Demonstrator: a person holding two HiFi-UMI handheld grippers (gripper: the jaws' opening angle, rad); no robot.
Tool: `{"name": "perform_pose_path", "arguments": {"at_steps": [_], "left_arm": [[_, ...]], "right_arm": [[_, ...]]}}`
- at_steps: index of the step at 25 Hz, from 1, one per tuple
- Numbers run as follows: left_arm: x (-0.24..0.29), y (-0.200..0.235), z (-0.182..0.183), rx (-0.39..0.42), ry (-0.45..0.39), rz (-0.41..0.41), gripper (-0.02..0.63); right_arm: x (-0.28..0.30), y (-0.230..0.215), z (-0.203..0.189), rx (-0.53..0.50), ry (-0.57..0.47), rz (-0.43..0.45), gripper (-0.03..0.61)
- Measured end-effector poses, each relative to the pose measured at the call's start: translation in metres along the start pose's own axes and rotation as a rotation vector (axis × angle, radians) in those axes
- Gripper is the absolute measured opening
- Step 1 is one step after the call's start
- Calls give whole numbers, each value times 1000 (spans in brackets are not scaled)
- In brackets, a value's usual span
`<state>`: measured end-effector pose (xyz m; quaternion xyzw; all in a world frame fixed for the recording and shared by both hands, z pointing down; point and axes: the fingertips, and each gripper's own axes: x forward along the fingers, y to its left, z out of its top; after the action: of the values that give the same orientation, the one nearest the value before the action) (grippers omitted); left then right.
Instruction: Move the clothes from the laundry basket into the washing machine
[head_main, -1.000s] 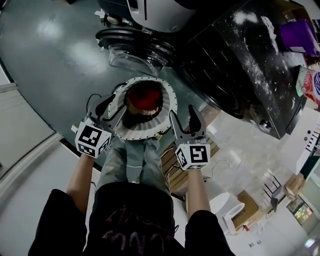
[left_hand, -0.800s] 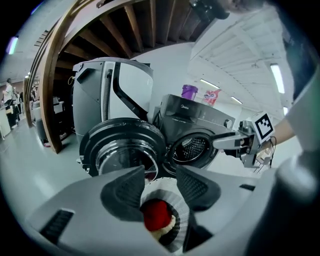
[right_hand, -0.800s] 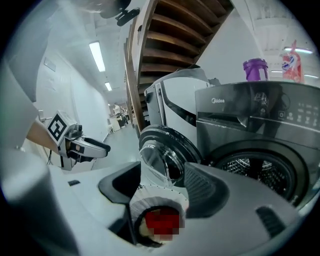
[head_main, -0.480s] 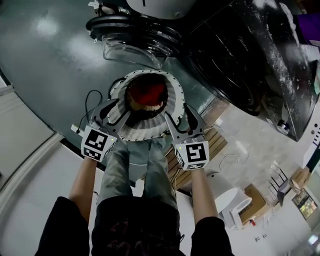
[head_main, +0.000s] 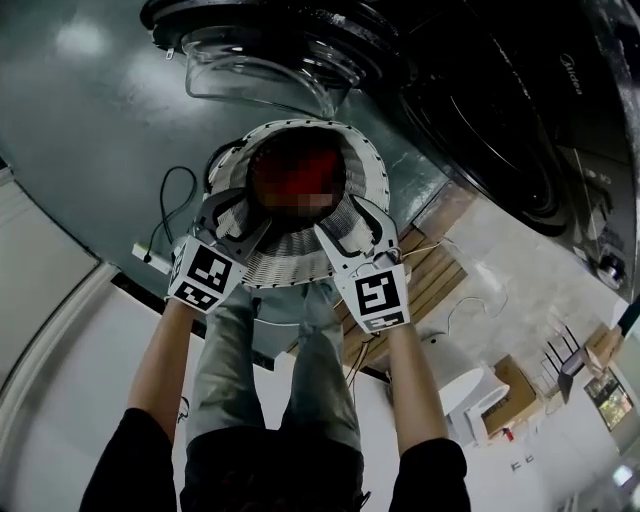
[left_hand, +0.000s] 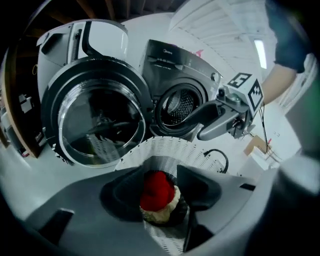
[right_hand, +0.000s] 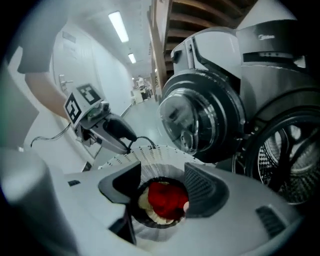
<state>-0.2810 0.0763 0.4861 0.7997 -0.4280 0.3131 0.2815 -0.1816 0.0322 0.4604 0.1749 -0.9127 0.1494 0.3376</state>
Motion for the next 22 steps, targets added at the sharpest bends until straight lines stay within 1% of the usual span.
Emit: {"name": "perform_pose_path", "arguments": {"at_steps": [3,7,8,9,12,13,15,18,22], "left_arm": [[25,-1,-21,70,63,-31,217],[50,-5,-43,136,137,-81,226],[55,-5,-49,177,164,-90,229],[60,-5,-56,234,197,-97,230],[74,-5,-74,442,305,-122,230],[79,-5,-79,499,335,-135,232],[89,-6,-88,573,376,-159,235],[107,-4,-97,616,403,-173,242],[133,-2,-116,629,458,-174,252]], "right_arm": [[20,6,-24,-67,64,57,275],[42,6,-58,-174,187,109,275],[47,7,-65,-215,216,127,275],[51,8,-72,-260,246,147,275],[64,13,-95,-394,332,210,275],[67,15,-103,-436,360,228,275],[73,16,-120,-517,419,263,275],[87,15,-140,-598,482,296,288],[115,15,-158,-636,512,320,298]]}}
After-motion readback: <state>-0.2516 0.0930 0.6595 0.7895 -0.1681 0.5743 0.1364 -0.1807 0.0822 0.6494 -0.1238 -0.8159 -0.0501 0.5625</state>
